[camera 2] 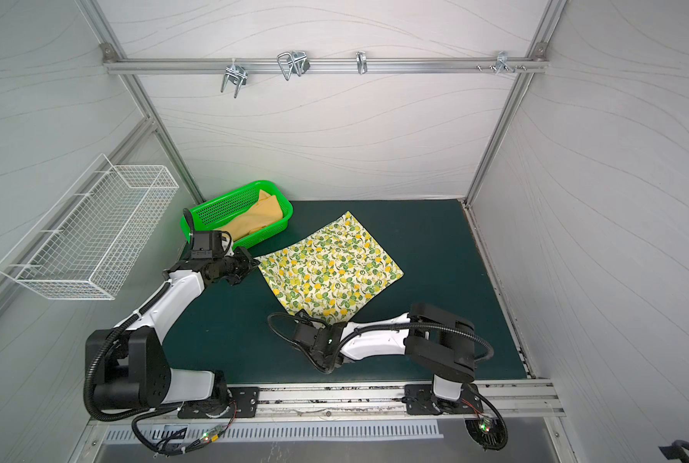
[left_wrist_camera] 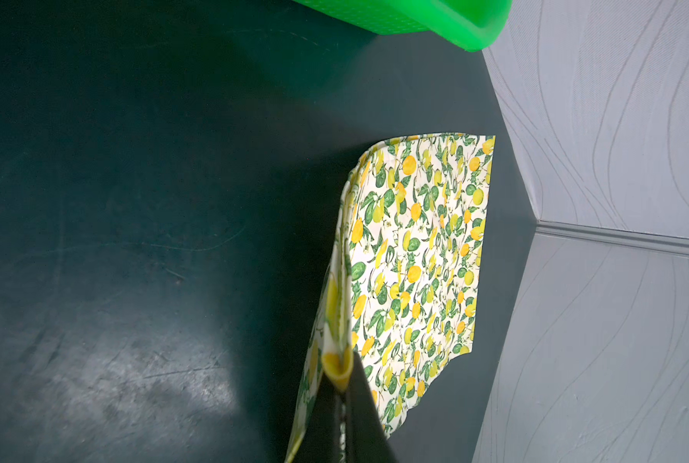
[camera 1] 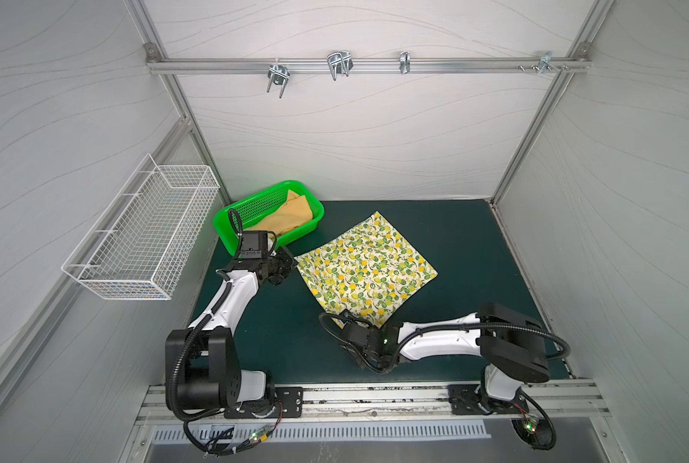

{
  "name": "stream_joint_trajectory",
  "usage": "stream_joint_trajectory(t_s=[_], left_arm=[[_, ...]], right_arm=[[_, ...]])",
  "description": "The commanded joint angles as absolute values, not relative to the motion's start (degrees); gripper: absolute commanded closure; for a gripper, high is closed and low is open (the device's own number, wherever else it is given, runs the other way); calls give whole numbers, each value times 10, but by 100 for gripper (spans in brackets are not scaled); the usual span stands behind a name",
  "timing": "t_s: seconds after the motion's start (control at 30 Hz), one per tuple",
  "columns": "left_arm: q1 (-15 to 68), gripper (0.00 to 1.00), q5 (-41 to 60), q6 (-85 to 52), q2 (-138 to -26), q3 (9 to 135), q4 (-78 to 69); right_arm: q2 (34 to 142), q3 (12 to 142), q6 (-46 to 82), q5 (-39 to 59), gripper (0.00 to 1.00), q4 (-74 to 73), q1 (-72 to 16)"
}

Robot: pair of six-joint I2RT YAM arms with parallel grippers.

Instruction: Fold and stack the skirts

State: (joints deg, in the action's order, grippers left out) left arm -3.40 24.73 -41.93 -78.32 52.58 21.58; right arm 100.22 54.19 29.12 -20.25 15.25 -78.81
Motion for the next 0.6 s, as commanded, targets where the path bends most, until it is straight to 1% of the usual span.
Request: stream_joint_trajectory(t_s=[0.0,0.13,0.23,0.57], left_arm=[[-39,100,253,-407,-790,559,222],[-42,100,254,-404,-789,568,227],[-44,100,256,-402,-790,573,232],[-52,100,261,-399,-789,580,235]], right_arm=[[1050,526,301,-187,42,168,-791],[1054,521,311,-190,49,162,-788],[1054,518,317,-185,52,162,-778],[1052,503,318,-175,55,158,-747]])
